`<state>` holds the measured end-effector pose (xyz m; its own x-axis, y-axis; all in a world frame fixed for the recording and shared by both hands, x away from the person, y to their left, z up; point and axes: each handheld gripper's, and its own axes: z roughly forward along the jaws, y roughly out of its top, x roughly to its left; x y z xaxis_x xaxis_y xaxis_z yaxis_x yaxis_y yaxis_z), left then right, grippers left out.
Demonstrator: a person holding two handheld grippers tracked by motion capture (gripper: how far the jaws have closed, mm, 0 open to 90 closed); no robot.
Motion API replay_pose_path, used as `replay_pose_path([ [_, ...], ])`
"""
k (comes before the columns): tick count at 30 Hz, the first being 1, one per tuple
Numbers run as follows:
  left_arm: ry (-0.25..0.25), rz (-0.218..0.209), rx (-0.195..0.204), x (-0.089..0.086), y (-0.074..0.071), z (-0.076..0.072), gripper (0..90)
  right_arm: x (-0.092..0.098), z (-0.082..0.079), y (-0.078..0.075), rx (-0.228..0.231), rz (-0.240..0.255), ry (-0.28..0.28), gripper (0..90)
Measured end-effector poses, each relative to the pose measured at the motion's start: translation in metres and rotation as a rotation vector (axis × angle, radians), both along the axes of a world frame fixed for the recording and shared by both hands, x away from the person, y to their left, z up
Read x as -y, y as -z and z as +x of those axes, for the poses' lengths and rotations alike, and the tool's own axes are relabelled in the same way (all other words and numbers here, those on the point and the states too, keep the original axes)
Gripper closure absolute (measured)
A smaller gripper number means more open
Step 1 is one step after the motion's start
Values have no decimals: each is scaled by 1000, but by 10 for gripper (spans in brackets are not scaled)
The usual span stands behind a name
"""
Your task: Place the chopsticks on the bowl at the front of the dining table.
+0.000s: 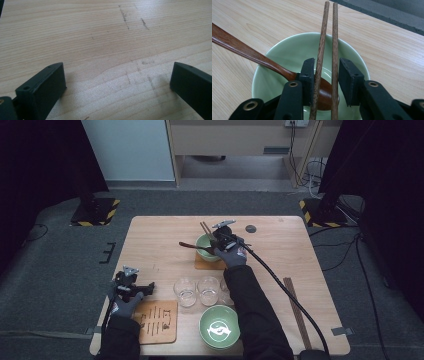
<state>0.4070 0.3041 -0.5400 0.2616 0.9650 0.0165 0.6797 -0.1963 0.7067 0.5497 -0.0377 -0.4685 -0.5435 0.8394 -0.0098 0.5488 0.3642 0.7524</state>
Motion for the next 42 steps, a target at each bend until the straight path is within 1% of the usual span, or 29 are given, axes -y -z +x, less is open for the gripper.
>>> replay_pose_path([
  [4,0,0,0,0,0,0,0,-2,0,1,0,-6,5,708],
  [10,0,0,0,0,0,0,0,-3,0,4,-5,-8,5,746],
  [13,0,0,0,0,0,0,0,-4,0,4,-7,-1,7,766],
  [22,0,0,0,0,0,0,0,-4,0,4,-13,11,13,769],
  [27,0,0,0,0,0,0,0,-4,0,5,-13,16,12,746],
  [28,0,0,0,0,0,0,0,-4,0,5,-13,23,11,709],
  [30,0,0,0,0,0,0,0,-3,0,3,-11,31,11,676],
  [35,0,0,0,0,0,0,0,1,-3,-7,18,59,11,629],
  [39,0,0,0,0,0,0,0,5,-7,-19,54,92,8,527],
  [42,0,0,0,0,0,0,0,9,-11,-28,85,106,6,424],
])
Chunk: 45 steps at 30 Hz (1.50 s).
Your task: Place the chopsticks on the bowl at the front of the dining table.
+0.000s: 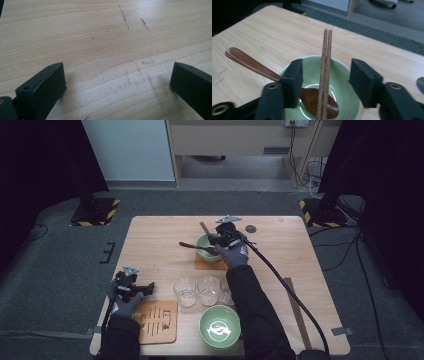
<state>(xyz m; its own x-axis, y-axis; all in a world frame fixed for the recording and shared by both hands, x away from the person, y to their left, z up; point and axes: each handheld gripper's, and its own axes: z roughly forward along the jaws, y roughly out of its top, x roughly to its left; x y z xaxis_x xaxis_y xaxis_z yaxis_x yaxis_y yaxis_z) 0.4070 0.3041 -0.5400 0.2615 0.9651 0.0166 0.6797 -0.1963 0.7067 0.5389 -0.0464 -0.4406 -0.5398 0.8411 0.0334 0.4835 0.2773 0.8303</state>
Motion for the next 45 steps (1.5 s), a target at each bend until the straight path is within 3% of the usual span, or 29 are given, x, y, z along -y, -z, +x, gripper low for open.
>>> replay_pose_path([
  [3,0,0,0,0,0,0,0,4,-5,-7,41,-5,7,346],
  [5,0,0,0,0,0,0,0,9,-9,-9,74,24,23,331],
  [7,0,0,0,0,0,0,0,16,-11,-12,77,47,37,305],
  [12,0,0,0,0,0,0,0,36,-19,-15,109,48,74,238],
  [20,0,0,0,0,0,0,0,67,-34,-16,118,76,112,169],
  [24,0,0,0,0,0,0,0,78,-40,-15,116,74,121,138],
  [28,0,0,0,0,0,0,0,84,-42,-12,74,61,110,107],
  [36,0,0,0,0,0,0,0,88,-47,-4,28,76,78,50],
  [39,0,0,0,0,0,0,0,90,-49,-1,29,77,96,51],
  [45,0,0,0,0,0,0,0,84,-51,10,10,-18,71,38],
])
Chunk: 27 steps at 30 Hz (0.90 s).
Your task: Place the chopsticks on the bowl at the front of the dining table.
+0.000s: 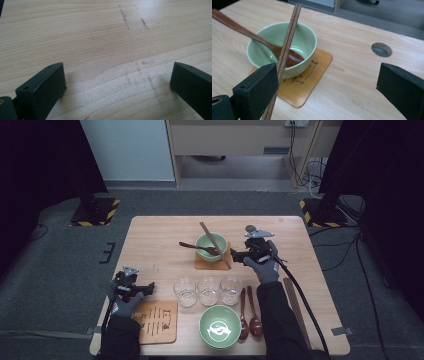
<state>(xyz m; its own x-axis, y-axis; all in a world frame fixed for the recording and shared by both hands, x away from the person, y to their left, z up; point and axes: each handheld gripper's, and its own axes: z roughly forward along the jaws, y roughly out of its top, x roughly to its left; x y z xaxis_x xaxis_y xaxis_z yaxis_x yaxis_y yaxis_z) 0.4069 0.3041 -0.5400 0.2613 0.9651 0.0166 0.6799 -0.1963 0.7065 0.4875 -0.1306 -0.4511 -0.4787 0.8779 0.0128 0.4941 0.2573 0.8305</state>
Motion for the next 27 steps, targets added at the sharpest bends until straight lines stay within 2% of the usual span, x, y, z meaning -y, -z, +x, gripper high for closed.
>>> replay_pose_path([
  [12,0,0,0,0,0,0,0,-13,0,18,-49,-54,-12,41],
  [20,0,0,0,0,0,0,0,-17,1,24,-48,-82,3,50],
  [27,0,0,0,0,0,0,0,-19,0,28,-52,-105,-11,50],
])
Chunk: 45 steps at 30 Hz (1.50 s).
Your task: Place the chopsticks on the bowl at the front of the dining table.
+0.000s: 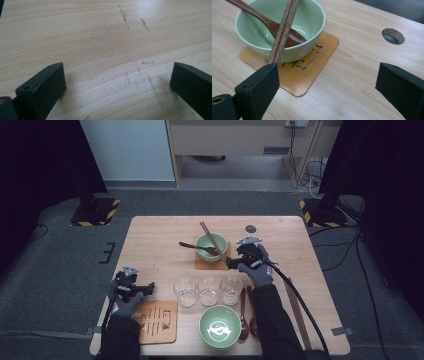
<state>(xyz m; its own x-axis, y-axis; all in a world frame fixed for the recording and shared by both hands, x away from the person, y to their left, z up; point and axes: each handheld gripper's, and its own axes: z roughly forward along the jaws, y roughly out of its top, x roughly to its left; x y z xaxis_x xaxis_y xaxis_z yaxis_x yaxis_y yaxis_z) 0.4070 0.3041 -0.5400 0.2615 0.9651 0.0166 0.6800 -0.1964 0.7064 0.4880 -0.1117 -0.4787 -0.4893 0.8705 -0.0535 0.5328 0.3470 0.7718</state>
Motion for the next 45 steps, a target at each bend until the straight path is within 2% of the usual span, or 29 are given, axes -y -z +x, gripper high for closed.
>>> replay_pose_path([
  [12,0,0,0,0,0,0,0,-9,-5,4,-5,4,-36,49],
  [20,0,0,0,0,0,0,0,-15,-9,5,11,22,-73,54],
  [27,0,0,0,0,0,0,0,-16,-10,5,10,35,-90,53],
  [31,0,0,0,0,0,0,0,-15,-8,5,9,40,-80,54],
  [41,0,0,0,0,0,0,0,-17,-10,5,16,44,-97,58],
  [45,0,0,0,0,0,0,0,-19,-11,5,11,31,-118,59],
])
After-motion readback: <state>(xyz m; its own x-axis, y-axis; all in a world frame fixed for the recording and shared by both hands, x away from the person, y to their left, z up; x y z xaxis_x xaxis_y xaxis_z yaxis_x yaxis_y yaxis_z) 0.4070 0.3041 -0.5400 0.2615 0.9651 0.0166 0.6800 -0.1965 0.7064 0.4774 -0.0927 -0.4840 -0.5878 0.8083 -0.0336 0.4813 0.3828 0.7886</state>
